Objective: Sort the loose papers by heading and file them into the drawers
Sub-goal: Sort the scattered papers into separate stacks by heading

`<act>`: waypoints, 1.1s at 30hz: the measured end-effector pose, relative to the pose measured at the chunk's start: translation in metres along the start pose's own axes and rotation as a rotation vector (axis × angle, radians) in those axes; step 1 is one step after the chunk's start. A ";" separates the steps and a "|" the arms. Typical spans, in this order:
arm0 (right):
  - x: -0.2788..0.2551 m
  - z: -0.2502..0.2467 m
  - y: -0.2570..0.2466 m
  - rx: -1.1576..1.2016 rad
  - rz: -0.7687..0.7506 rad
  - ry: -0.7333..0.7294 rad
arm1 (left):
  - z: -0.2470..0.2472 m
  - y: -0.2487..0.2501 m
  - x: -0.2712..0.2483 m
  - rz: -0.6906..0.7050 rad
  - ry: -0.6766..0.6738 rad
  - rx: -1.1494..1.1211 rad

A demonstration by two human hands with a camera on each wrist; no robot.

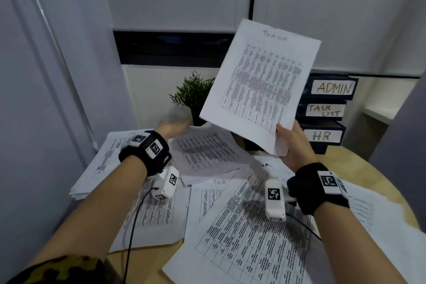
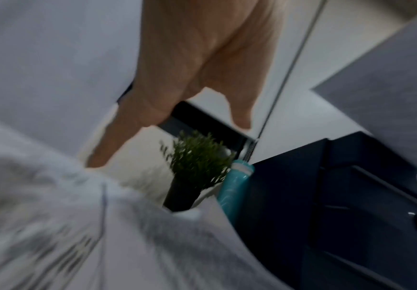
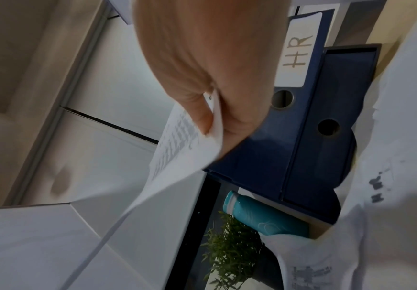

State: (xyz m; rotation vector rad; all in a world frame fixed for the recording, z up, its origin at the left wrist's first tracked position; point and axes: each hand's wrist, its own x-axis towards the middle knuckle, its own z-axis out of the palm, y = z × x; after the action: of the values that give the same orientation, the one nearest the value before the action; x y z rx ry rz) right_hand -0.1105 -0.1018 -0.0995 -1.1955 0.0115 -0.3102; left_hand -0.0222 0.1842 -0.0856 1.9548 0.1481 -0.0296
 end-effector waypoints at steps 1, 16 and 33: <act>-0.002 0.002 -0.005 -0.021 0.028 -0.037 | -0.001 0.013 -0.011 0.049 -0.068 -0.069; -0.024 0.016 -0.016 -1.853 0.415 -0.523 | -0.016 0.041 -0.045 0.499 0.366 -0.465; -0.043 0.041 -0.003 -1.667 0.314 -0.947 | -0.034 0.045 -0.074 0.635 0.612 -0.326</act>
State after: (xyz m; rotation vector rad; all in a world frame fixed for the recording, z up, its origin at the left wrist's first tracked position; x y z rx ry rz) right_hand -0.1456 -0.0549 -0.0886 -2.8390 -0.4391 0.7634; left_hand -0.0917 0.1919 -0.0242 1.5550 -0.0722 0.9536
